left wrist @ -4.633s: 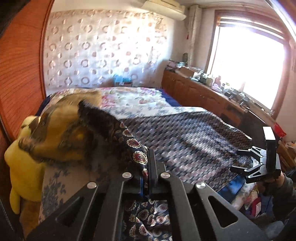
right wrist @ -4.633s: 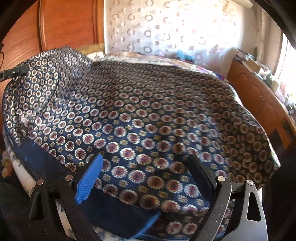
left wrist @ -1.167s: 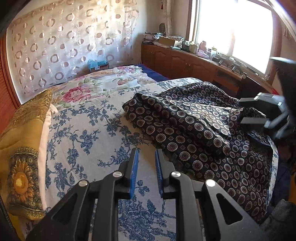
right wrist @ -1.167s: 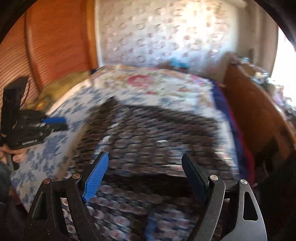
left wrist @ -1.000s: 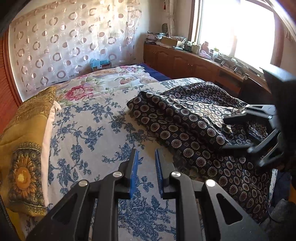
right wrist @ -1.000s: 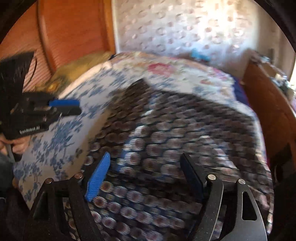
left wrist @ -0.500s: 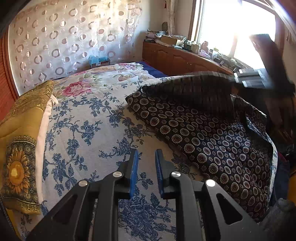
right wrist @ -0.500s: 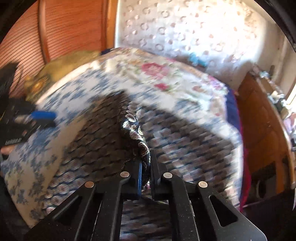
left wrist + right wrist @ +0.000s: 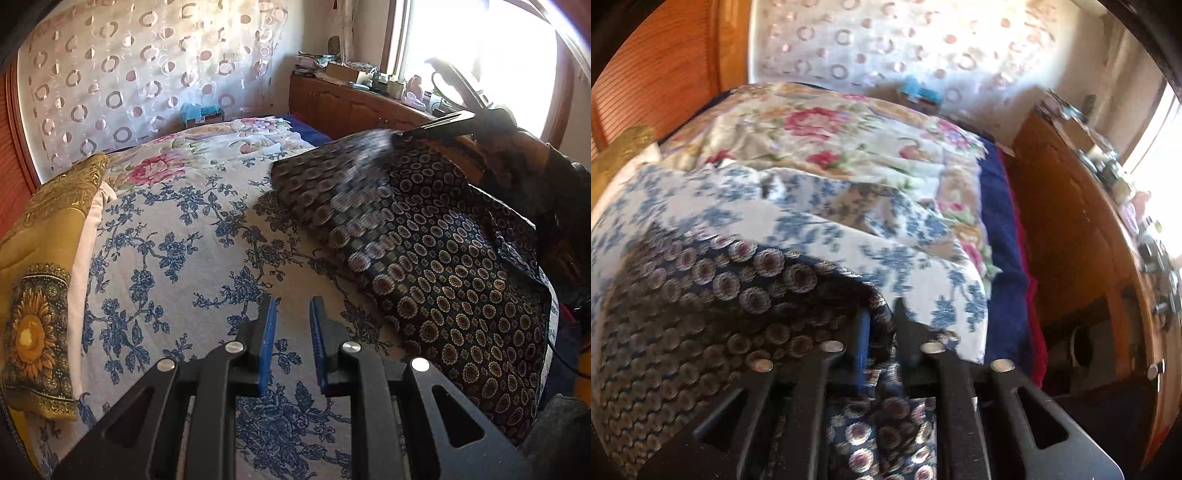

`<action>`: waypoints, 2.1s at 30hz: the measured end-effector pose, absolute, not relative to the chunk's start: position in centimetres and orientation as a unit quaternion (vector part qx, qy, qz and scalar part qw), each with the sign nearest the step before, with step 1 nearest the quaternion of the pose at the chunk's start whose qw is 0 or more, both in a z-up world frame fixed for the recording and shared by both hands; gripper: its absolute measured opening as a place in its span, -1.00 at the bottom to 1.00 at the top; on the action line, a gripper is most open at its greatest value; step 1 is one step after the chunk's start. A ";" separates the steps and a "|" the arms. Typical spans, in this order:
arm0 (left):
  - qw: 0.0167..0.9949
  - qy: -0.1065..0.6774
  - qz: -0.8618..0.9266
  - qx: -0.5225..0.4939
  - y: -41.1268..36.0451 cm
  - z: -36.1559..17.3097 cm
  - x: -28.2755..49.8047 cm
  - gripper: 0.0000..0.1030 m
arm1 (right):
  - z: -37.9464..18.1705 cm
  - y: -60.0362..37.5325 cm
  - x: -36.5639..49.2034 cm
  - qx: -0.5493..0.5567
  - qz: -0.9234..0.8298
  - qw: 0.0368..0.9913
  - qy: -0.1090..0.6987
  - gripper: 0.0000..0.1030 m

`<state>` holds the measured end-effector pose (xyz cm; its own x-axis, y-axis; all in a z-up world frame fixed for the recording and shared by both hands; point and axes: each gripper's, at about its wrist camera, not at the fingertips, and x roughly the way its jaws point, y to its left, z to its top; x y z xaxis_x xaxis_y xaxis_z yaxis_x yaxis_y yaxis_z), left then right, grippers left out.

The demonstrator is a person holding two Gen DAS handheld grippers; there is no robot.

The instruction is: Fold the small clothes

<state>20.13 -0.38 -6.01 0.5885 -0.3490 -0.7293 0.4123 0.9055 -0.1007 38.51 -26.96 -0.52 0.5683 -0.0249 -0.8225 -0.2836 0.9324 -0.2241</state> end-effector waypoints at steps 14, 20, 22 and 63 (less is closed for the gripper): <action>0.897 0.382 -0.219 0.038 -3.1 -5.1 19.3 -0.67 | 1.2 -29.4 26.2 -0.104 0.116 0.888 0.433 -0.04; 0.893 0.384 -0.232 0.042 -4.4 -5.3 18.6 -0.67 | -1.7 -28.7 21.3 -0.092 0.110 0.878 0.457 0.15; 0.891 0.385 -0.235 0.044 -4.9 -5.5 18.4 -0.67 | -2.8 -28.9 20.9 -0.090 0.107 0.872 0.469 0.15; 0.904 0.383 -0.189 0.028 -5.5 -5.4 20.1 -0.67 | 0.5 -31.3 30.3 -0.091 0.153 0.891 0.418 -0.08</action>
<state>20.09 -5.53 -5.42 0.6353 -0.3198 -0.7030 0.3626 0.9272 -0.0941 30.34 -31.31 0.48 0.6038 0.1968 -0.7725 -0.3487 0.9366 -0.0339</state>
